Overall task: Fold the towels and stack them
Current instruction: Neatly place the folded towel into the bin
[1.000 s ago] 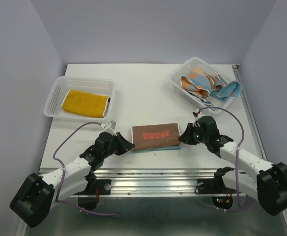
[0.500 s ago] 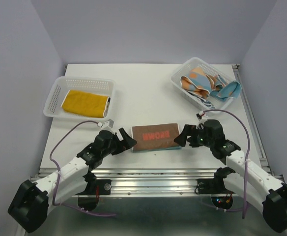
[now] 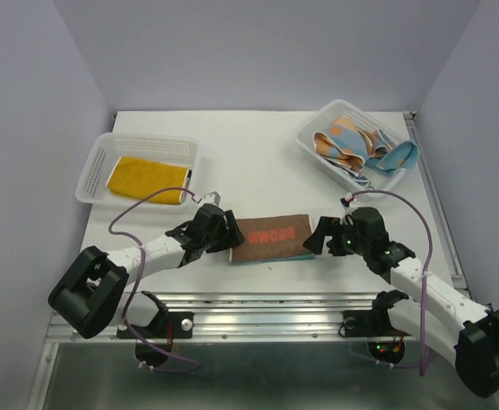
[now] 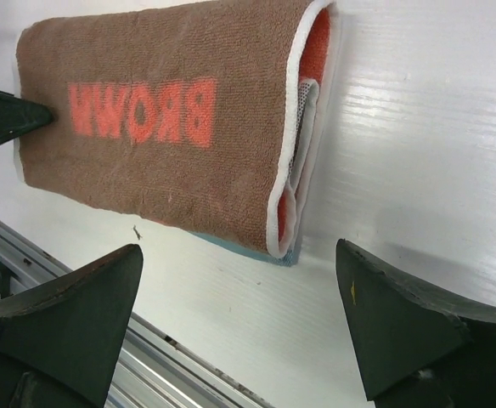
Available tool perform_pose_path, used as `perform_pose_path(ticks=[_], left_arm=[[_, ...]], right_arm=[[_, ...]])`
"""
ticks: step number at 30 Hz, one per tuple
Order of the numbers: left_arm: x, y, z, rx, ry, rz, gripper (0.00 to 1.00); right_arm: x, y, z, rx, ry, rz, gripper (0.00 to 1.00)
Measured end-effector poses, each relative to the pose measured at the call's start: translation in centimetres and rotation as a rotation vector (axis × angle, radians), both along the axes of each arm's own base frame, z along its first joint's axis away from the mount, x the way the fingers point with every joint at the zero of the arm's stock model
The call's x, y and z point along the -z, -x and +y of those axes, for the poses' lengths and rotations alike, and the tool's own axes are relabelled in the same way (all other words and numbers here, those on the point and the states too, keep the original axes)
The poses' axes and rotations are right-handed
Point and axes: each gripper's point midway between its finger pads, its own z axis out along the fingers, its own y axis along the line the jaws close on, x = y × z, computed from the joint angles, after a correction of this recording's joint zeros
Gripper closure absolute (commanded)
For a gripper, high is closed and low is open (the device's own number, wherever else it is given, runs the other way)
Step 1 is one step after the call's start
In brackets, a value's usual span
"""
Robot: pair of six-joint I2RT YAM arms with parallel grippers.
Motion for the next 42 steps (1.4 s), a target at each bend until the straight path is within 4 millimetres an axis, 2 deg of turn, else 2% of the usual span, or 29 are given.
perform_pose_path(ticks=[1,2,4,6,8,9,11,12,13,16,19,24,26,34,42], left_arm=[[0.1,0.0,-0.3,0.010,-0.004,0.000,0.37],[0.3,0.0,-0.6,0.018,-0.013,0.000,0.48],[0.6,0.1,-0.9,0.028,-0.031,0.007,0.51],[0.9,0.0,-1.4,0.037,-0.045,0.010,0.62],[1.1,-0.1,-2.1,0.048,-0.069,0.014,0.65],[1.2,-0.1,-2.4,0.053,-0.081,0.017,0.71],[1.4,-0.3,-3.2,0.061,-0.111,0.015,0.77],[1.4,-0.4,-3.6,0.063,-0.125,0.014,0.94],[1.4,-0.6,-3.9,0.061,-0.142,0.014,1.00],[1.4,-1.5,-4.9,0.056,-0.195,0.009,1.00],[1.3,-2.0,-4.9,0.040,-0.252,0.004,1.00],[0.5,-2.9,-1.8,0.001,-0.447,-0.039,1.00],[-0.4,-3.7,-0.9,-0.002,-0.520,-0.073,1.00],[-6.7,-9.5,1.4,0.021,-0.767,-0.277,1.00],[-10.8,-14.0,6.4,0.040,-0.957,-0.313,1.00]], right_arm=[[0.0,-0.1,-0.1,0.002,0.003,-0.003,0.00],[0.0,-0.1,-0.1,0.006,0.005,-0.004,0.00],[0.0,-0.2,-0.2,0.008,0.008,-0.005,0.00],[0.0,-0.2,-0.2,0.012,0.011,-0.008,0.00],[0.1,-0.3,-0.3,0.014,0.015,-0.011,0.00],[0.1,-0.3,-0.3,0.016,0.018,-0.013,0.00],[0.1,-0.4,-0.4,0.019,0.021,-0.016,0.00],[0.1,-0.4,-0.5,0.022,0.023,-0.018,0.00],[0.0,-0.5,-0.5,0.024,0.024,-0.020,0.00],[-0.3,-0.6,-0.5,0.027,0.021,-0.033,0.00],[-0.8,-0.7,-0.6,0.033,0.015,-0.056,0.00],[-1.7,-0.9,-0.7,0.043,0.004,-0.094,0.00],[-2.0,-1.0,-0.8,0.047,0.001,-0.106,0.00],[-2.3,-1.1,-0.9,0.057,0.001,-0.121,0.00],[-2.3,-1.3,-1.1,0.070,0.007,-0.122,0.00]])
